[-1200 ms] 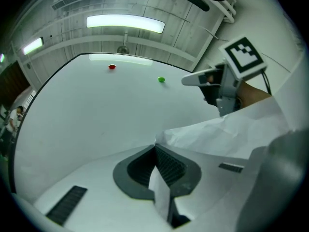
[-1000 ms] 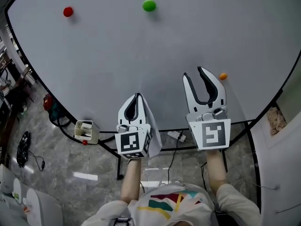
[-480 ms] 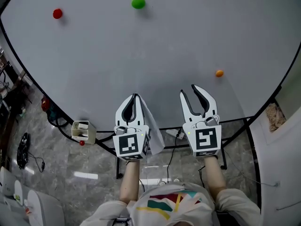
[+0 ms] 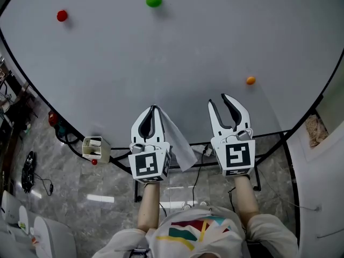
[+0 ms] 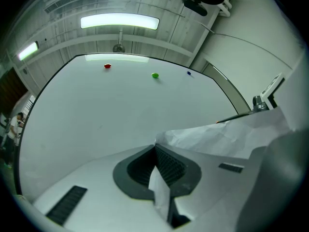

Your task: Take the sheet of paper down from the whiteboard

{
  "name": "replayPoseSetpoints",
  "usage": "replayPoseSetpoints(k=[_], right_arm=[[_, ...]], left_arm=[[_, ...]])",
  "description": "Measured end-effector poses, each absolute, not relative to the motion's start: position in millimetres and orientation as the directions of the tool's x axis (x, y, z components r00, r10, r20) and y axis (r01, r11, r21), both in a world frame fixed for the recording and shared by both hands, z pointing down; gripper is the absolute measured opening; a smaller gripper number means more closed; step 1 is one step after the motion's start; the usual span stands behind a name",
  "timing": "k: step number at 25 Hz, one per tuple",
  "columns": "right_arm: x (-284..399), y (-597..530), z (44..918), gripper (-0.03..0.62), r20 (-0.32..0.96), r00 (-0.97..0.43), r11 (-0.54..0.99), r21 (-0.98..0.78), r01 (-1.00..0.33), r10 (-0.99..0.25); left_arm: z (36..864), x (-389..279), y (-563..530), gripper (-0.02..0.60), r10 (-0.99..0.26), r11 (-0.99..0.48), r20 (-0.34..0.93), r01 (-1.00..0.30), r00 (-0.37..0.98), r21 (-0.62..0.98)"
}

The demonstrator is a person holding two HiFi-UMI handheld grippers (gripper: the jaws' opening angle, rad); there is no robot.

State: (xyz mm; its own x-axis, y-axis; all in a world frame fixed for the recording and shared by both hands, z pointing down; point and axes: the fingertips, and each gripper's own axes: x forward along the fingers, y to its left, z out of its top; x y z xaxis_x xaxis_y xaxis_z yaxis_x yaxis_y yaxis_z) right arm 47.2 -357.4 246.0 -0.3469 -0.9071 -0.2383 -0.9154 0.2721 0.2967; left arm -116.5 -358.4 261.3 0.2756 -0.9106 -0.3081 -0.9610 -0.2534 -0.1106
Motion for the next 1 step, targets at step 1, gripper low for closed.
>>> replayPoseSetpoints(k=[1], right_arm=[[47.4,-358.2,246.5,0.137,-0.237,-0.347,0.273,0.297,-0.915,-0.907]], left_arm=[[261.6,-116.6,-358.9,0.046,-0.911,-0.252,-0.307,-0.961,0.274,-0.11]])
